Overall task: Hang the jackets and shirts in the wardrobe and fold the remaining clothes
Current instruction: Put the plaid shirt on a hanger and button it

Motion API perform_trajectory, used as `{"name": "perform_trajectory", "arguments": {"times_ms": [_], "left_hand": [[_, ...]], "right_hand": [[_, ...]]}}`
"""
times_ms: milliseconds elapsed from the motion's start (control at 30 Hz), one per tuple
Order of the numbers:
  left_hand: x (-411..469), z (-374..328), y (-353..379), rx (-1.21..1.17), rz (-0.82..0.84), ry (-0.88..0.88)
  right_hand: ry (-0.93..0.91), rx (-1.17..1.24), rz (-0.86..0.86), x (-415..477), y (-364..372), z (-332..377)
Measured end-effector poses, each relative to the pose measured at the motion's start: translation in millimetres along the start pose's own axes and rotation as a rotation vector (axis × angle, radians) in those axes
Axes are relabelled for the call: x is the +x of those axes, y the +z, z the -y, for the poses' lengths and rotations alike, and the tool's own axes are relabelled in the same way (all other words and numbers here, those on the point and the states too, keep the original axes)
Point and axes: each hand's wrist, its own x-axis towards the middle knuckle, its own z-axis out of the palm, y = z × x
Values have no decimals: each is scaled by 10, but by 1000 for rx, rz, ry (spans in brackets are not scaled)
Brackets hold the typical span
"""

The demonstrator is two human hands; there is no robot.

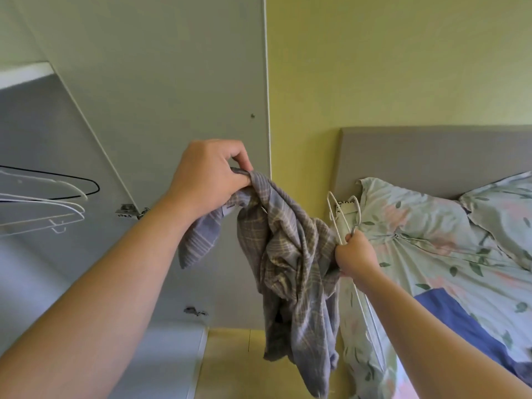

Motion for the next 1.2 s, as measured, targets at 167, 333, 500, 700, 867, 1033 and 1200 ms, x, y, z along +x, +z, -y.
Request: {"name": "perform_trajectory", "arguments": {"times_ms": [167,333,500,700,867,1033,1200], "left_hand": [[47,-60,90,-70,-52,-36],[122,-224,174,170,-48,118],[139,-437,246,184,-3,150],[150,-100,-14,246,-141,34],[-60,550,-24,319,-104,-159],[-315,963,26,260,-117,-374],[-483,1256,-18,270,-197,-616]], "right_hand": [[18,142,168,-81,20,82],[-75,296,553,-336,23,312],[-273,119,432,-508,274,439],[-283,29,62,-167,16,633],[-331,62,38,-42,-248,978],[-337,106,13,2,-372,1138],[-327,164,18,2,-403,1153]]}}
